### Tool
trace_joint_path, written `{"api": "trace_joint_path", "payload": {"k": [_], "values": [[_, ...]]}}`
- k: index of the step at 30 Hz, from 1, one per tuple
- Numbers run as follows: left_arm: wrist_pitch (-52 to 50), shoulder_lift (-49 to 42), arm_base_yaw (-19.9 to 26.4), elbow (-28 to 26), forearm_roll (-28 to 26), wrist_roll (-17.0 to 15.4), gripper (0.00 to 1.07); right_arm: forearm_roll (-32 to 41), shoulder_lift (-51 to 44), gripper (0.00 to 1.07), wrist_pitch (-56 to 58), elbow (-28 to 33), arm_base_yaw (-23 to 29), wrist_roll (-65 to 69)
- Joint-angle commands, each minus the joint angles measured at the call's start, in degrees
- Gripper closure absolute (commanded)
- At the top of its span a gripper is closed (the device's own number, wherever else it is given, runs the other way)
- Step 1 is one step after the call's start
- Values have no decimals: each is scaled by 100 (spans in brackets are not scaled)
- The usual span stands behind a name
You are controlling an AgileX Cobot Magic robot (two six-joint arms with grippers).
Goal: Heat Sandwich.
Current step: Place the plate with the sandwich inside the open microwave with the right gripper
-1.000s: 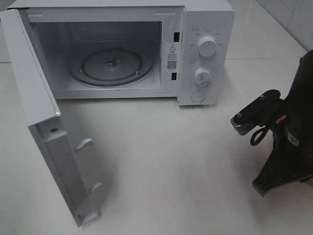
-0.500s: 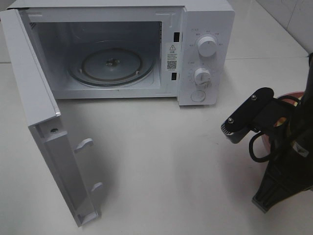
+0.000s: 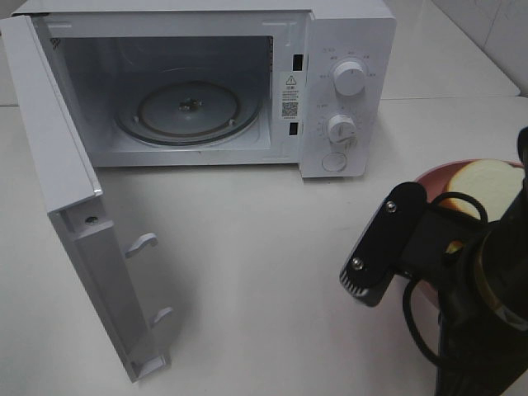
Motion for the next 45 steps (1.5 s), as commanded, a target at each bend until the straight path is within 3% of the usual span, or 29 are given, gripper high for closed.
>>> {"api": "trace_joint_path", "payload": {"k": [1, 9, 31, 39, 45], "values": [[-46, -40, 11, 11, 0, -23, 9, -126, -40, 107, 132, -11, 384, -309], [-46, -40, 11, 11, 0, -23, 9, -160, -40, 107, 17, -11, 693, -865], [-46, -40, 11, 11, 0, -23, 9, -172, -46, 107, -1255, -11, 693, -3747], [-46, -40, 11, 11, 0, -23, 9, -92, -46, 106, -1593, -11, 693, -5489], [-46, -40, 11, 11, 0, -23, 9, 40, -46, 106, -1725, -11, 693, -5747]]}}
